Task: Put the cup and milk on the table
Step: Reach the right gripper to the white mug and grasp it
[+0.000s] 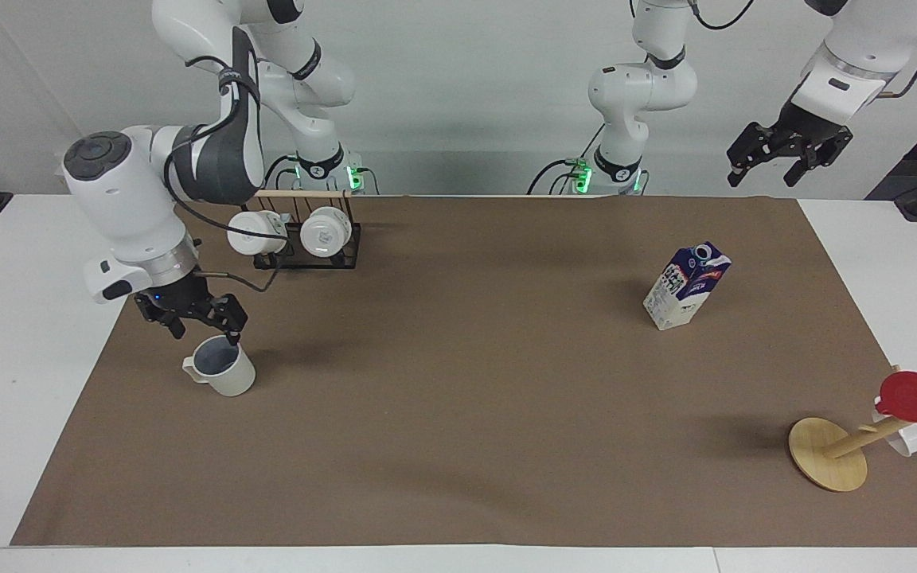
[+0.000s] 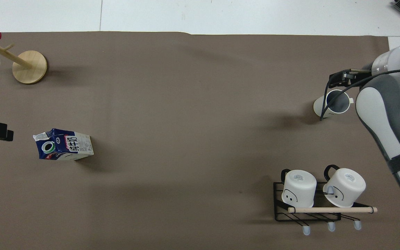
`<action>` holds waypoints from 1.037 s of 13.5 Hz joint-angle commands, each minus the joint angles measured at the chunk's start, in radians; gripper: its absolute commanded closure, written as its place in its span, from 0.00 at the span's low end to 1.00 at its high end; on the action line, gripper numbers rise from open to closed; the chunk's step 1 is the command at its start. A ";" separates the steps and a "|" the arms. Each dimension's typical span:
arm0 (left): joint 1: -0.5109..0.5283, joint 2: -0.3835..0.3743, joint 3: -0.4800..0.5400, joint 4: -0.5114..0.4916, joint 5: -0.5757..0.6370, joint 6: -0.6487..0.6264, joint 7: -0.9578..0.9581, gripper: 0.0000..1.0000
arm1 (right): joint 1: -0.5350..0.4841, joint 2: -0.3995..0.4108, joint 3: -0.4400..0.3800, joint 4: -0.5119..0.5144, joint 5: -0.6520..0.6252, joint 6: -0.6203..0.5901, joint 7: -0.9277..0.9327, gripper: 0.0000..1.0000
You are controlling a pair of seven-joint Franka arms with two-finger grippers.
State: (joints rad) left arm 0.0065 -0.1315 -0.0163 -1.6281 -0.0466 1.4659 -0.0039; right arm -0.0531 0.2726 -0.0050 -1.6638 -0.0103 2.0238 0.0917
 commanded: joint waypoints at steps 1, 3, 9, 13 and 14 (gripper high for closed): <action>-0.007 -0.005 0.002 0.008 0.021 -0.021 -0.010 0.00 | -0.008 0.033 0.003 -0.054 0.024 0.074 -0.033 0.00; -0.007 -0.005 0.002 0.007 0.020 -0.021 -0.011 0.00 | -0.004 0.033 0.003 -0.106 0.023 0.127 -0.029 0.00; -0.007 -0.011 0.002 0.002 0.020 -0.018 -0.015 0.00 | 0.001 0.069 0.003 -0.140 0.023 0.176 -0.032 0.00; -0.008 -0.011 0.002 -0.003 0.020 -0.019 -0.011 0.00 | 0.006 0.096 0.003 -0.140 0.023 0.209 -0.032 0.10; -0.007 -0.011 0.002 -0.001 0.020 -0.018 -0.010 0.00 | 0.007 0.097 0.003 -0.142 0.021 0.219 -0.032 0.27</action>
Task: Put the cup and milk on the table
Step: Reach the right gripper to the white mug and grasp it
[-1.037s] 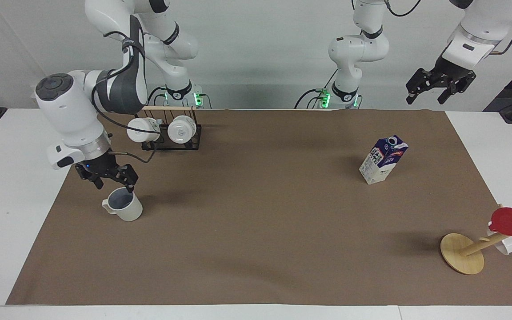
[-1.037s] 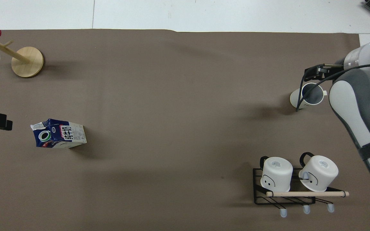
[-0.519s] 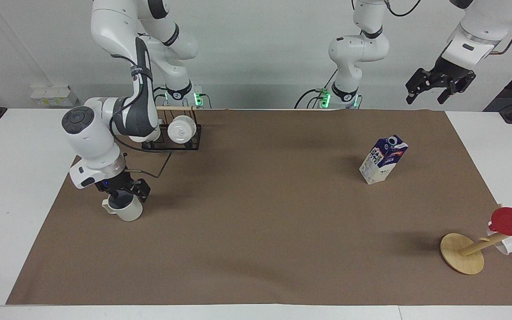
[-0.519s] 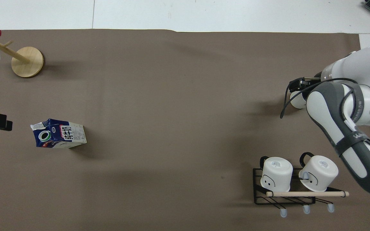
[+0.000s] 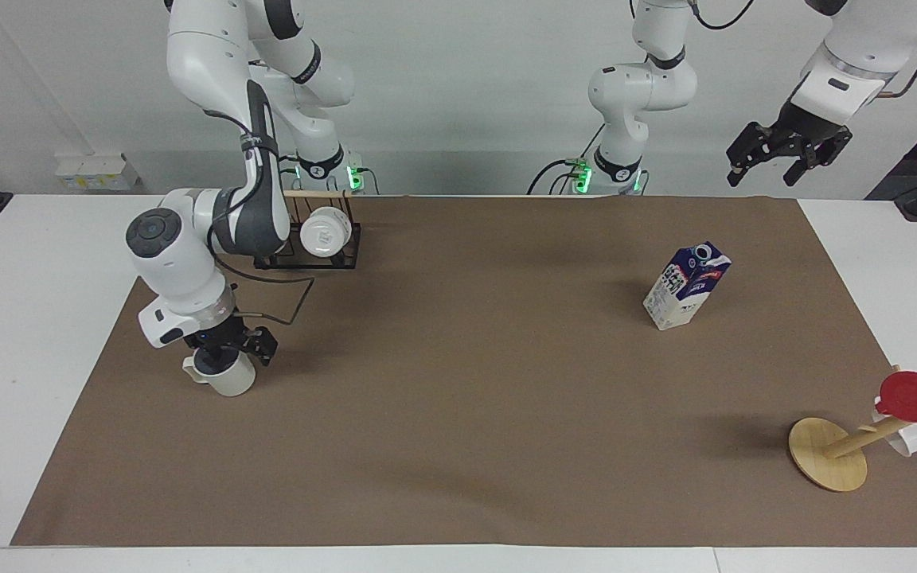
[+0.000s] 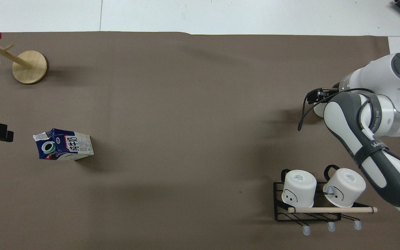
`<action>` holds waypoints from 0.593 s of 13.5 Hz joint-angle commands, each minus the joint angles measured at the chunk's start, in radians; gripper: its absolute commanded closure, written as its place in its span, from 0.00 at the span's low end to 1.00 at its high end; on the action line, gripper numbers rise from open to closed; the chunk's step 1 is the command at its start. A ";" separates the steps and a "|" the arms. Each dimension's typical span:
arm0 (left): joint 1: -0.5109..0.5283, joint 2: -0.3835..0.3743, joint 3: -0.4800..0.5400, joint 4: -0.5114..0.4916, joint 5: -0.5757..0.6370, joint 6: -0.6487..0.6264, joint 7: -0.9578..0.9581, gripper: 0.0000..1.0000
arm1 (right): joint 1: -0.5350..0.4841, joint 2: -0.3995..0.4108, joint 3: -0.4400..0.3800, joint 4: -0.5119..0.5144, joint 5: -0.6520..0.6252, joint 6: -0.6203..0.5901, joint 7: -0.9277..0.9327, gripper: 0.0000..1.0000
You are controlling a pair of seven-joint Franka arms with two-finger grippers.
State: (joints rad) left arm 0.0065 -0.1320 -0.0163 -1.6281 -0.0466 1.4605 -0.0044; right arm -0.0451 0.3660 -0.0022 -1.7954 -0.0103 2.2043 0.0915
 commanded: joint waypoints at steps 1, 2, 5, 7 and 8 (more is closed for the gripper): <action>-0.005 -0.011 0.004 0.001 0.020 -0.011 -0.008 0.00 | 0.002 0.004 0.001 -0.010 0.018 0.037 -0.027 0.60; -0.005 -0.011 0.004 0.002 0.020 -0.011 -0.006 0.00 | 0.004 0.004 0.001 -0.010 0.015 0.034 -0.029 0.94; -0.007 -0.011 0.003 0.002 0.020 -0.014 -0.006 0.00 | 0.004 0.002 0.001 -0.010 0.015 0.023 -0.019 1.00; -0.007 -0.011 0.003 0.002 0.020 -0.014 -0.006 0.00 | 0.002 0.002 0.001 -0.009 0.015 0.022 -0.015 1.00; -0.007 -0.011 0.004 0.002 0.020 -0.014 -0.006 0.00 | 0.002 -0.004 0.001 -0.007 0.015 0.020 -0.013 1.00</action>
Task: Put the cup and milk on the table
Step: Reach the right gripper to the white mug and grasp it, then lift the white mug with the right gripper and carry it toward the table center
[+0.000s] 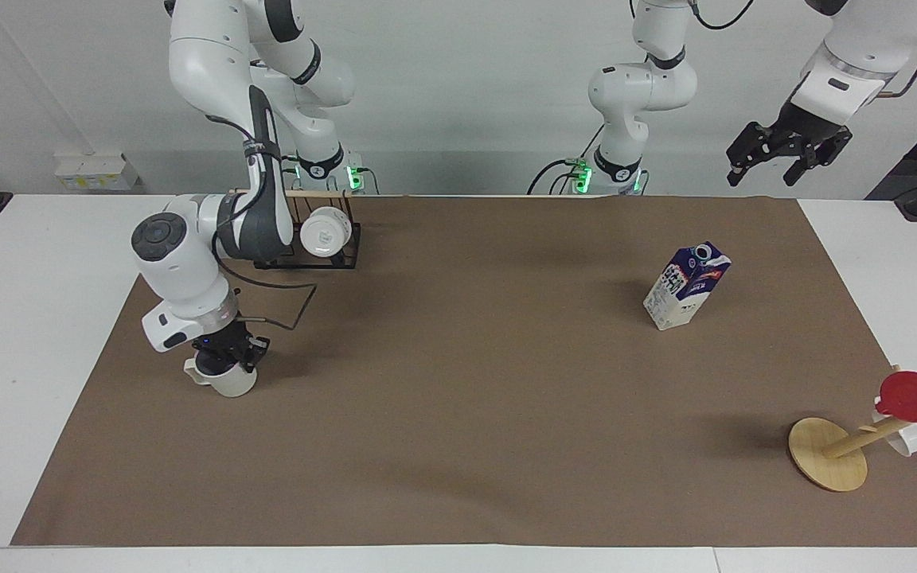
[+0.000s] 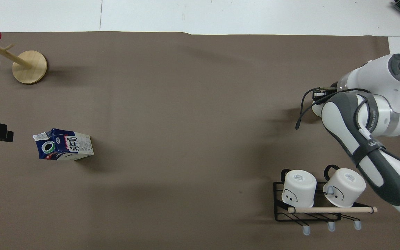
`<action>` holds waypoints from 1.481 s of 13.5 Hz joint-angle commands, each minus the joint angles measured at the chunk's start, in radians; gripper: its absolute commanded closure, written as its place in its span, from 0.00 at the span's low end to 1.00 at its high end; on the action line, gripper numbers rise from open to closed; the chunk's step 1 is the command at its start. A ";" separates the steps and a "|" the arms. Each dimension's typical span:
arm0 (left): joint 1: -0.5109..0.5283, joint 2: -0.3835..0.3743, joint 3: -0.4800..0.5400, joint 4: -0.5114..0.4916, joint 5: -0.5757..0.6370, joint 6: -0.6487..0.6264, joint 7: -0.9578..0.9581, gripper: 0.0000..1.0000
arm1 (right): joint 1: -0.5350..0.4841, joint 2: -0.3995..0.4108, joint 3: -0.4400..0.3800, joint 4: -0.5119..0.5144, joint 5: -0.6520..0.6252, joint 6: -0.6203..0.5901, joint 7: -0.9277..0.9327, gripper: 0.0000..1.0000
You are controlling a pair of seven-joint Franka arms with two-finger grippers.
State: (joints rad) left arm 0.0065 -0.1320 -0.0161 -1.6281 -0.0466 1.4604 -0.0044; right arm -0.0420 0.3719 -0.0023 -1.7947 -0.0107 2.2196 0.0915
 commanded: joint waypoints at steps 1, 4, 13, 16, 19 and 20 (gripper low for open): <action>-0.005 -0.011 0.004 0.002 0.020 -0.014 -0.008 0.00 | -0.001 -0.017 0.001 -0.002 0.015 -0.003 -0.013 1.00; -0.007 -0.011 0.002 0.002 0.020 -0.014 -0.006 0.00 | 0.002 -0.048 0.008 0.015 0.014 -0.060 0.019 1.00; -0.010 -0.011 0.002 0.002 0.020 -0.012 -0.011 0.00 | 0.236 -0.105 0.018 0.159 -0.089 -0.291 0.431 1.00; -0.013 -0.011 0.002 0.004 0.020 -0.012 -0.011 0.00 | 0.315 -0.103 0.018 0.187 -0.083 -0.294 0.557 1.00; -0.020 -0.009 -0.007 0.005 0.020 -0.014 -0.006 0.00 | 0.404 -0.099 0.018 0.196 -0.071 -0.293 0.654 1.00; -0.017 -0.009 -0.007 0.005 0.020 -0.014 -0.006 0.00 | 0.419 -0.096 0.019 0.211 -0.068 -0.293 0.689 1.00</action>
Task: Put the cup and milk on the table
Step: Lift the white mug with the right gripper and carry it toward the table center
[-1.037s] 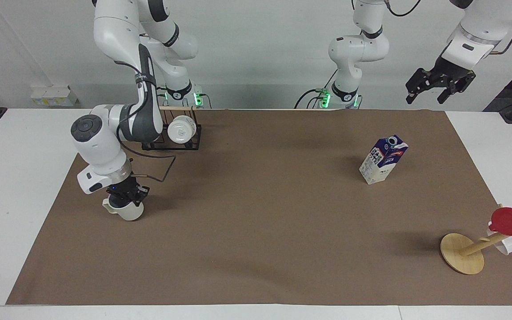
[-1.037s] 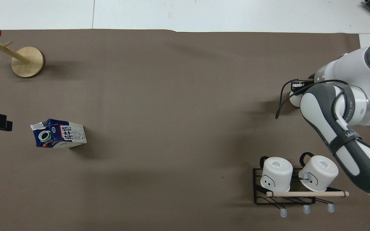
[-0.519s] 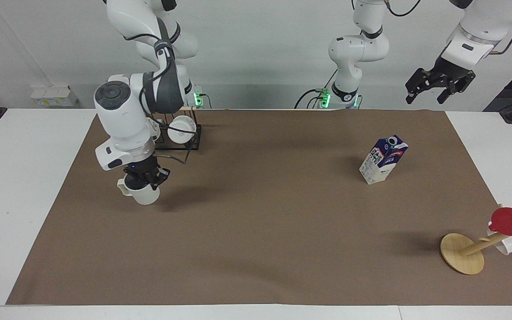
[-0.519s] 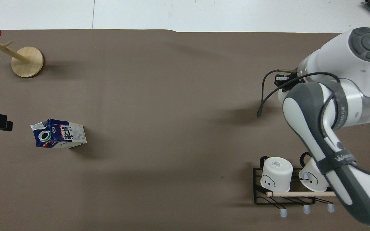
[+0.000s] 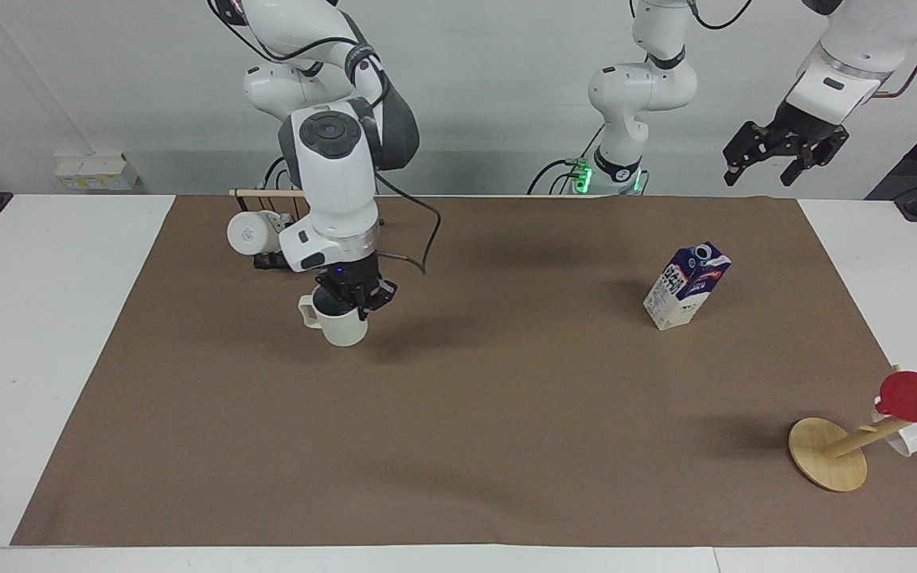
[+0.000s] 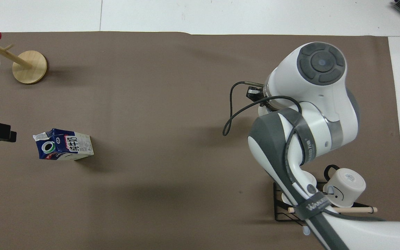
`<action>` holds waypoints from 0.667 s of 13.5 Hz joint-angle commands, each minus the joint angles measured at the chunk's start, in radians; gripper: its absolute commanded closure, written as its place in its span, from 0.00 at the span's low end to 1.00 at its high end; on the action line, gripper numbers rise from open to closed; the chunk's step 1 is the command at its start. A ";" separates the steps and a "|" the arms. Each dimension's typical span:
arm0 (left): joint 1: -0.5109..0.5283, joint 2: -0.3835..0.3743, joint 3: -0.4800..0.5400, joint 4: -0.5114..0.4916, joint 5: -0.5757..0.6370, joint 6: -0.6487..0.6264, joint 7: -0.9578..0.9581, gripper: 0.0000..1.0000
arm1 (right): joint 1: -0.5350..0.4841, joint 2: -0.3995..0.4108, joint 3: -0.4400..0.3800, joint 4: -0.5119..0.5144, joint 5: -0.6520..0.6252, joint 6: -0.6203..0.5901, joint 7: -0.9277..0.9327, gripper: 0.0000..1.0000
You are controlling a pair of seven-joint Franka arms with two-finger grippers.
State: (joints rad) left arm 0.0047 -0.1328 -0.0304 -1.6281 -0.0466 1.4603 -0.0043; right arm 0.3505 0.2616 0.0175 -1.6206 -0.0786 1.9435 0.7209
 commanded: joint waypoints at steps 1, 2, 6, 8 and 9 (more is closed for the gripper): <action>-0.011 -0.008 0.007 0.004 0.020 -0.015 -0.006 0.00 | 0.034 0.016 0.004 0.060 0.002 -0.030 0.083 1.00; -0.005 -0.008 0.009 0.004 0.020 -0.015 -0.008 0.00 | 0.048 0.021 0.009 0.076 0.002 -0.041 0.101 1.00; -0.008 -0.010 0.012 -0.002 0.020 -0.014 -0.013 0.00 | 0.082 0.066 0.016 0.117 0.048 -0.026 0.142 1.00; -0.009 -0.010 0.012 -0.003 0.019 -0.005 -0.005 0.00 | 0.133 0.140 0.015 0.180 0.042 -0.014 0.227 1.00; -0.012 -0.011 0.012 -0.004 0.019 -0.008 -0.002 0.00 | 0.143 0.169 0.015 0.201 0.043 0.008 0.256 1.00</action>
State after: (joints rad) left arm 0.0055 -0.1328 -0.0227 -1.6281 -0.0466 1.4597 -0.0043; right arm 0.4695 0.3423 0.0318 -1.5135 -0.0450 1.9374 0.9155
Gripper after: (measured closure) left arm 0.000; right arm 0.956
